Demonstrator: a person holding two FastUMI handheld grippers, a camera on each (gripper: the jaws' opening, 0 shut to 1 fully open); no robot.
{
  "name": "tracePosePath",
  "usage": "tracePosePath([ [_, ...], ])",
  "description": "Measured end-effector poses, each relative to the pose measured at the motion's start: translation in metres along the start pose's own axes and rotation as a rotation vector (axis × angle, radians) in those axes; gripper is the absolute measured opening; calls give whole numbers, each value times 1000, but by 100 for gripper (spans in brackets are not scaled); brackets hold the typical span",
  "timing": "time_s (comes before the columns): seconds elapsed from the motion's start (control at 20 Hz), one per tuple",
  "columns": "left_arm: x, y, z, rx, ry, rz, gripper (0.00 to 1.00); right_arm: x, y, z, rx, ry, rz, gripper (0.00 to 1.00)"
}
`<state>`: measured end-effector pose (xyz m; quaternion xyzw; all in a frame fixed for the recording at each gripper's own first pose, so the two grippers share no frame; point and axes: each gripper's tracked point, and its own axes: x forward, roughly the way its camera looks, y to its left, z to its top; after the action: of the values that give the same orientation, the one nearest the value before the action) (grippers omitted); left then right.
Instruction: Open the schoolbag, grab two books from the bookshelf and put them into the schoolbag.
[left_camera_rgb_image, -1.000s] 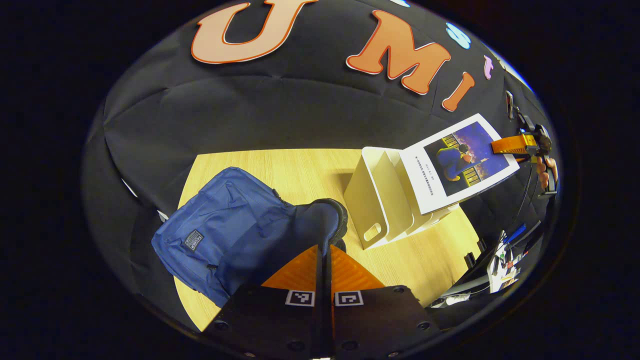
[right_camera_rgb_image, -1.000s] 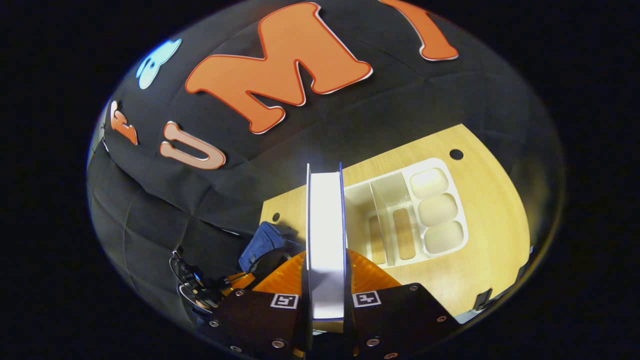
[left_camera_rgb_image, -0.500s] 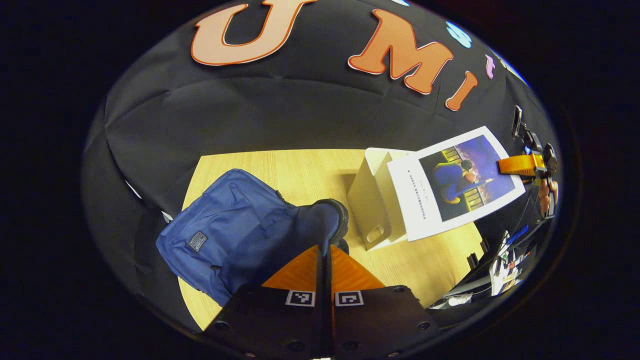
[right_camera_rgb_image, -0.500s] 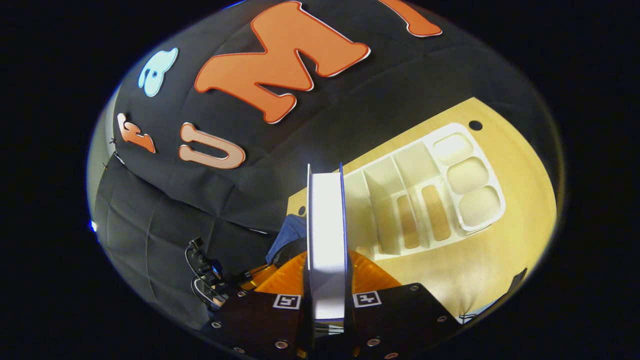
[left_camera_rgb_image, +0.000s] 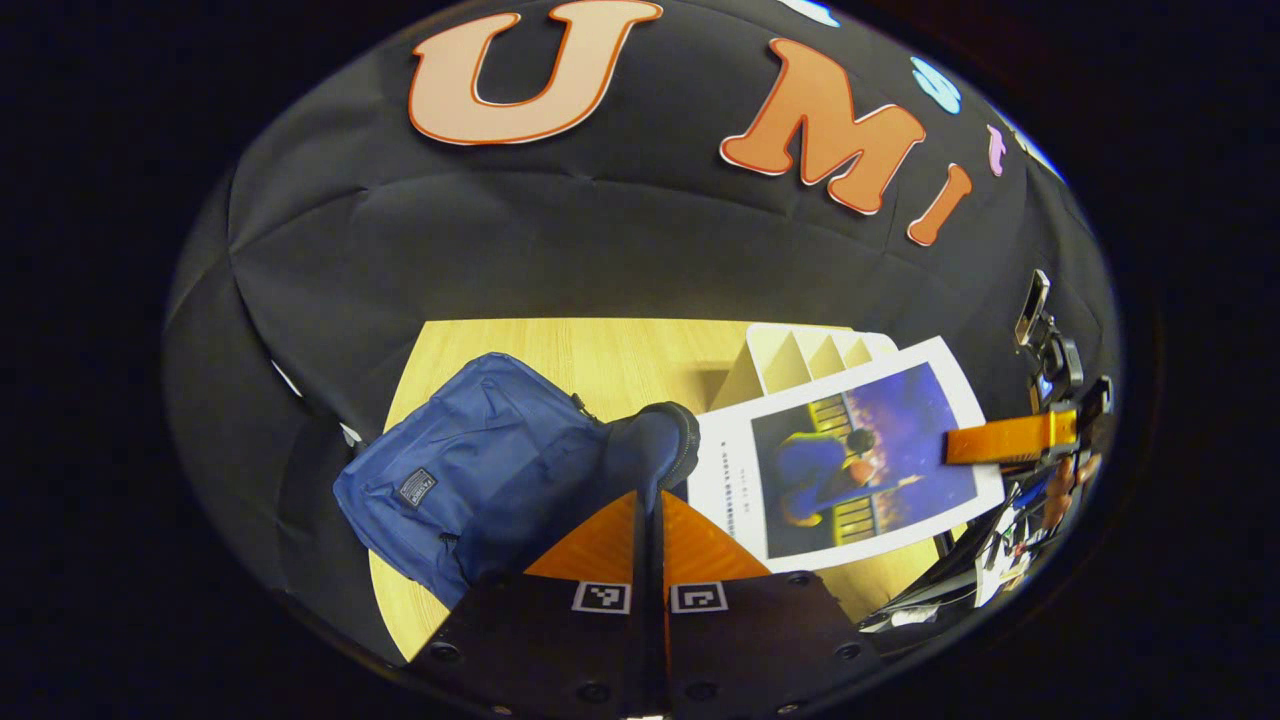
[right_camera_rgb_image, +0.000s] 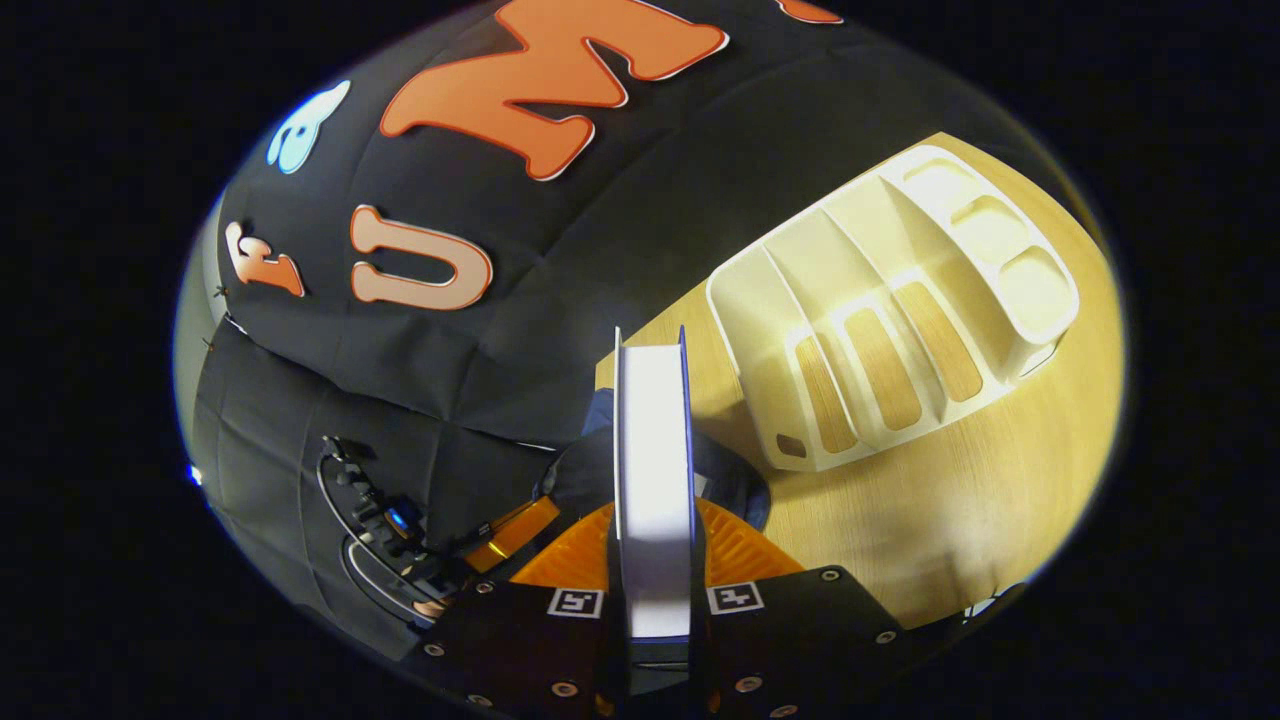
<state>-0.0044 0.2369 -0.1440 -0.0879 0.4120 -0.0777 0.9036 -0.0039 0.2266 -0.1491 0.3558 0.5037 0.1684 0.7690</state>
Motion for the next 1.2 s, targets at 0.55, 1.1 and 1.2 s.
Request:
tracePosePath([
  [0.55,-5,-2,3,-3,-7,-4,1,97,25,-58,18,40,-19,23],
  [1.1,-16,-10,3,102,-8,-17,1,163,35,-83,78,18,24,23],
  [1.2,-16,-11,2,117,-7,-22,1,172,38,-87,68,3,34,23],
])
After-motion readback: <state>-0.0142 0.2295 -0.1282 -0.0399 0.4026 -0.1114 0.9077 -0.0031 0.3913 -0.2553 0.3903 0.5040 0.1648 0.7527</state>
